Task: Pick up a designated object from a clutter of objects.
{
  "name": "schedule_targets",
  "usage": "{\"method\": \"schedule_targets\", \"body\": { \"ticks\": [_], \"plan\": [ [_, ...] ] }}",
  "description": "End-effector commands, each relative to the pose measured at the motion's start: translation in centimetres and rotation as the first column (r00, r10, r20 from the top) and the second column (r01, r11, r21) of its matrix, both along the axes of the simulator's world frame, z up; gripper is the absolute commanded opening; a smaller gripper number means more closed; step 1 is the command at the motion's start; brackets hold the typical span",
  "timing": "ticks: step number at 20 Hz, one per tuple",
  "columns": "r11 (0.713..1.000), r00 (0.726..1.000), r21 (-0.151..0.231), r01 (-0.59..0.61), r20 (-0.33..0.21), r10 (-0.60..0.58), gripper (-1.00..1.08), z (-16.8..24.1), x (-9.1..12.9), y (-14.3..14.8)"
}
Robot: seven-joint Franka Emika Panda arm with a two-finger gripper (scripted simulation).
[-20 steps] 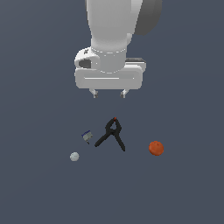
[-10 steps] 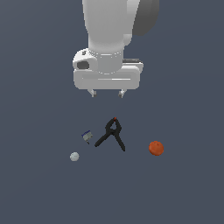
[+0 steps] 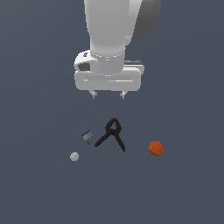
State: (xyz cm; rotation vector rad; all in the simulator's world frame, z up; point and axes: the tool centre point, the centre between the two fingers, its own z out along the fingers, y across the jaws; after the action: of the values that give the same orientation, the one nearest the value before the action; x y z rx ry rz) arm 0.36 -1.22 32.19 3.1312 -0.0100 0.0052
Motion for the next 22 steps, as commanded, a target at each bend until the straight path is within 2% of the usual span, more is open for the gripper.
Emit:
{"method": "schedule_targets", "body": {
  "ticks": [1, 11, 22],
  "plan": [
    [1.0, 1.0, 0.0, 0.011, 0.0, -0.011, 1.0, -0.4, 0.3, 0.4],
    [0.995, 0.995, -0.003, 0.099, 0.001, -0.099, 1.0, -3.4, 2.9, 3.8],
    [0.967, 0.967, -0.002, 0.255, 0.004, -0.255, 1.0, -9.5, 6.4, 10.6]
  ]
}}
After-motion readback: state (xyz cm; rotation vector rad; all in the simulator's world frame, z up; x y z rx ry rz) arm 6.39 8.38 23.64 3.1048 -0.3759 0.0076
